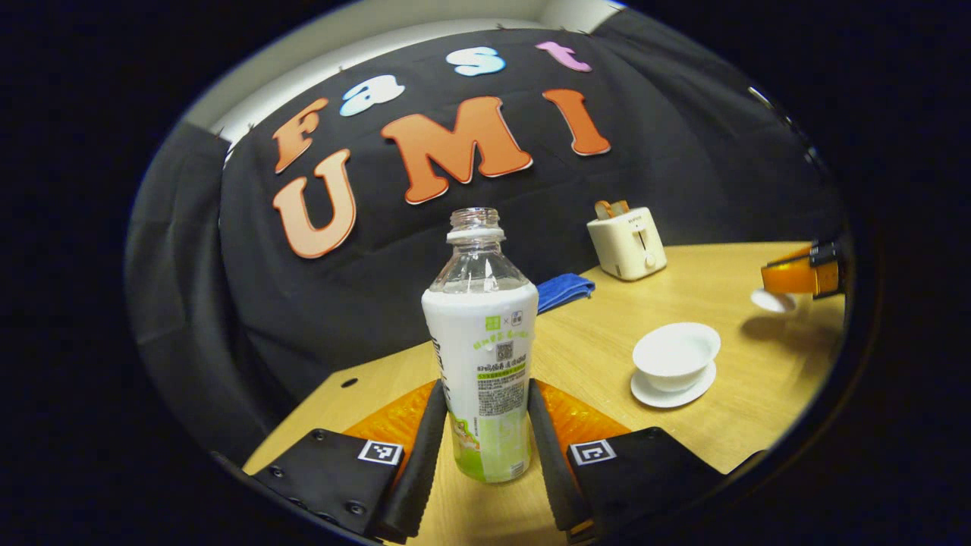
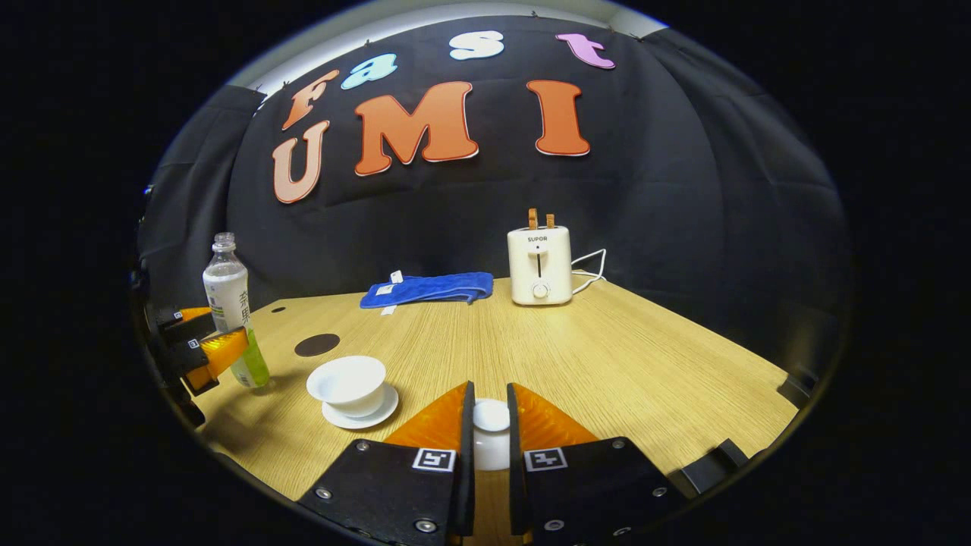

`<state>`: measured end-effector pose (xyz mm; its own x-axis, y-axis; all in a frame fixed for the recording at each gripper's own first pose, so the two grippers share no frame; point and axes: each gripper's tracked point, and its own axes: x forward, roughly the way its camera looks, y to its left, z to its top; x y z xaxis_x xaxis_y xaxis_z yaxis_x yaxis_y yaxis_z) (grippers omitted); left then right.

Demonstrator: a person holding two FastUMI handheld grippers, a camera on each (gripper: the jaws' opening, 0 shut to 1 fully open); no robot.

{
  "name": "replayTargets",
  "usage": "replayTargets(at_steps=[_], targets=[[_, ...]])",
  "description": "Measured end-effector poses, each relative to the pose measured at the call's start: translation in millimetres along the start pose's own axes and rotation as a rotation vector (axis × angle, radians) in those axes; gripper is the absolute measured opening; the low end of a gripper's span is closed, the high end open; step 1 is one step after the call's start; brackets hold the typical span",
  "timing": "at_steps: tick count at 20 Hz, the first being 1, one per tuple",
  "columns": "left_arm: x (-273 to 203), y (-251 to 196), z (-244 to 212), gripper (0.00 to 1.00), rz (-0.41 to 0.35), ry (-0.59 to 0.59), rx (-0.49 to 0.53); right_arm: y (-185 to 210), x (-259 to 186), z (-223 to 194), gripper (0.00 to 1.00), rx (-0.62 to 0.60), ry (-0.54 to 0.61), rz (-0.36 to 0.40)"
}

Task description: Open the teacup lid with one hand, grasp the water bottle and pour water into the teacup with the other hand; after pouring, place the water bottle on the coaster and then close the teacup lid.

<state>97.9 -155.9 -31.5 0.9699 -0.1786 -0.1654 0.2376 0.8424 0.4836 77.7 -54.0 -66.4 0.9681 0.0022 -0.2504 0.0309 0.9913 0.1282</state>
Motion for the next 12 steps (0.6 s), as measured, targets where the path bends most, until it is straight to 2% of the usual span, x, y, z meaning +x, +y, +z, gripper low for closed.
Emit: replayTargets(at_steps=[6,12], targets=[[6,-1,16,0.65,0.015,-0.011,0.356,-13,-1,3,0.19,0.0,-0.007,-0.03],[16,-22,17,0.66,-0.071,-0.01,0.678,-15,-4,6,0.18,-0.003,-0.012,-0.028]])
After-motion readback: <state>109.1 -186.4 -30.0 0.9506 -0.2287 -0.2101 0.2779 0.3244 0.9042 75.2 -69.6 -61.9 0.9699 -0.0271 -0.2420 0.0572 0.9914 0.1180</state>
